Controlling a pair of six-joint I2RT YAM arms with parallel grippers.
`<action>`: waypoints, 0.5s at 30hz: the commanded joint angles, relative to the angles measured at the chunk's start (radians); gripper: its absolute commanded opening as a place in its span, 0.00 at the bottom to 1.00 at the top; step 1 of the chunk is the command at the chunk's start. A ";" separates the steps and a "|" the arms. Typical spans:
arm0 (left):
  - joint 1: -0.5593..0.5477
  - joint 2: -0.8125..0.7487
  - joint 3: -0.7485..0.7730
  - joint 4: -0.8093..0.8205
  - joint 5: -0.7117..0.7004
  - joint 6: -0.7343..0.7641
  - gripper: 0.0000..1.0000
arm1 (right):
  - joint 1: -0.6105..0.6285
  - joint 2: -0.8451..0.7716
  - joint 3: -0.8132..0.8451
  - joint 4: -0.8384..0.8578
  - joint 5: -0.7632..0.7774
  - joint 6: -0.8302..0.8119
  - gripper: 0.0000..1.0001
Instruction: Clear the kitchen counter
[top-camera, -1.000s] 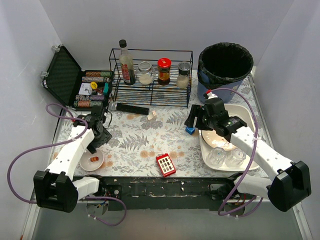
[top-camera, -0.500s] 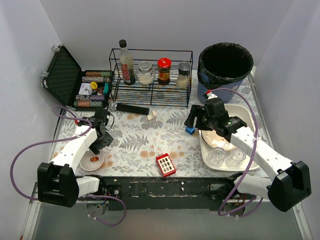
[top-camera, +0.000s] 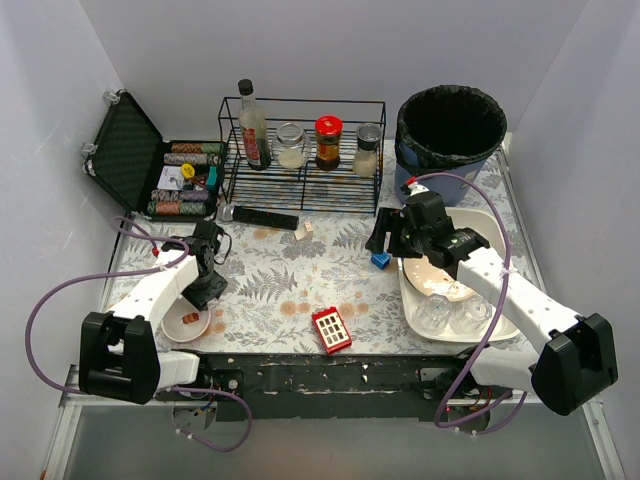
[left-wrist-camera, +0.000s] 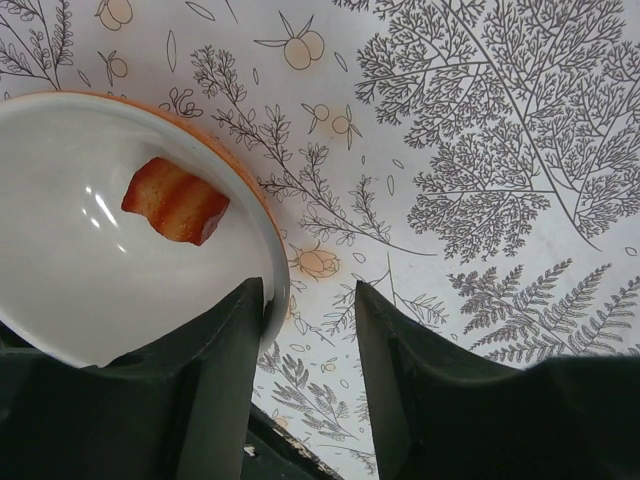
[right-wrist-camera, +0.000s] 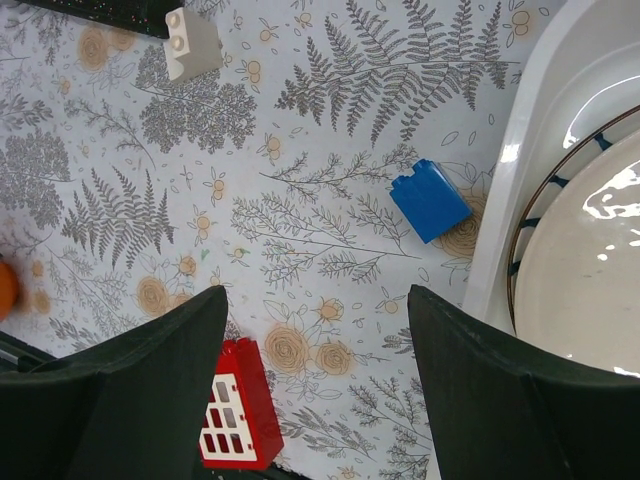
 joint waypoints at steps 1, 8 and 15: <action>-0.006 0.004 -0.001 0.023 -0.025 -0.031 0.38 | 0.002 -0.014 0.015 0.042 -0.008 -0.007 0.80; -0.008 0.021 -0.004 0.052 0.010 -0.002 0.22 | 0.002 -0.034 -0.013 0.042 -0.008 -0.012 0.80; -0.024 0.013 -0.005 0.083 0.052 0.024 0.02 | 0.000 -0.044 -0.020 0.042 -0.008 -0.012 0.80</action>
